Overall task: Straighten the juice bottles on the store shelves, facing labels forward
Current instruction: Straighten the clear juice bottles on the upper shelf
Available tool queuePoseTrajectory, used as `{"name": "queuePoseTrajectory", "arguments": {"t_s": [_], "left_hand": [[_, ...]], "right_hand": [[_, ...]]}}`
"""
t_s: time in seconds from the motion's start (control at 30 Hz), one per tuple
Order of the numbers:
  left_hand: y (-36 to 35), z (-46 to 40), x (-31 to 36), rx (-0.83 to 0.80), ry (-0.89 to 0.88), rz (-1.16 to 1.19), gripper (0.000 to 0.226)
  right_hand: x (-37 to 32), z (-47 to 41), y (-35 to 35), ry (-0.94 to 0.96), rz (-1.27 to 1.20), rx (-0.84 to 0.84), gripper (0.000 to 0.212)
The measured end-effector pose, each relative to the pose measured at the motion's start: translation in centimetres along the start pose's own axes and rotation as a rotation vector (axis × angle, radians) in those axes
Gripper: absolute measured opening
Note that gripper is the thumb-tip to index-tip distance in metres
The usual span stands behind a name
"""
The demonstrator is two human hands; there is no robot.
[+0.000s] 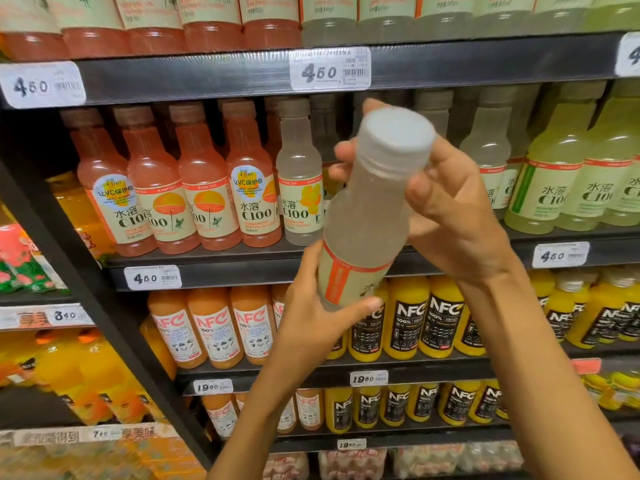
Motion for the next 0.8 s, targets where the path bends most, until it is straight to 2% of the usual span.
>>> {"name": "queuePoseTrajectory", "arguments": {"t_s": [0.07,0.2,0.3,0.4,0.47,0.53,0.63,0.73,0.8], "left_hand": [[0.9,-0.7,0.3,0.024,-0.039,-0.045,0.078],[1.2,-0.7,0.6,0.01,-0.04,-0.027,0.076],[0.3,0.4,0.2,-0.09,-0.002,0.067,0.075],[-1.0,1.3,-0.2,-0.234,0.04,0.094,0.062],[-1.8,1.9,-0.8,-0.295,0.084,0.111,0.056],[-2.2,2.2,-1.1,-0.305,0.108,0.163,0.056],[-1.9,2.0,-1.0,-0.219,0.101,0.251,0.063],[-1.4,1.1,-0.6,-0.052,0.058,0.147,0.061],[-0.8,0.8,-0.6,0.065,0.05,0.092,0.054]], "right_hand": [[-0.5,0.5,-0.2,0.029,-0.018,-0.044,0.061],[-0.9,0.8,0.2,0.057,0.027,-0.013,0.059],[-0.7,0.5,0.7,0.024,0.027,0.031,0.064],[0.6,0.3,0.4,-0.064,0.029,0.019,0.075],[1.7,0.4,-0.1,-0.128,-0.019,-0.02,0.067],[2.3,0.5,-0.2,-0.167,0.043,0.004,0.051],[2.5,0.4,1.4,-0.152,0.207,0.207,0.029],[3.1,0.1,2.2,-0.163,0.243,0.357,0.035],[3.5,-0.4,2.2,-0.215,0.253,0.326,0.037]]}}
Point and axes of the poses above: each hand's wrist, its own z-axis away from the middle knuckle, its own y-axis out of the back of the hand, x = y × z, the point moved 10 cm from there along -z, towards the middle knuckle, and after that the axes turned 4 degrees about -y, right-handed, at the moved point
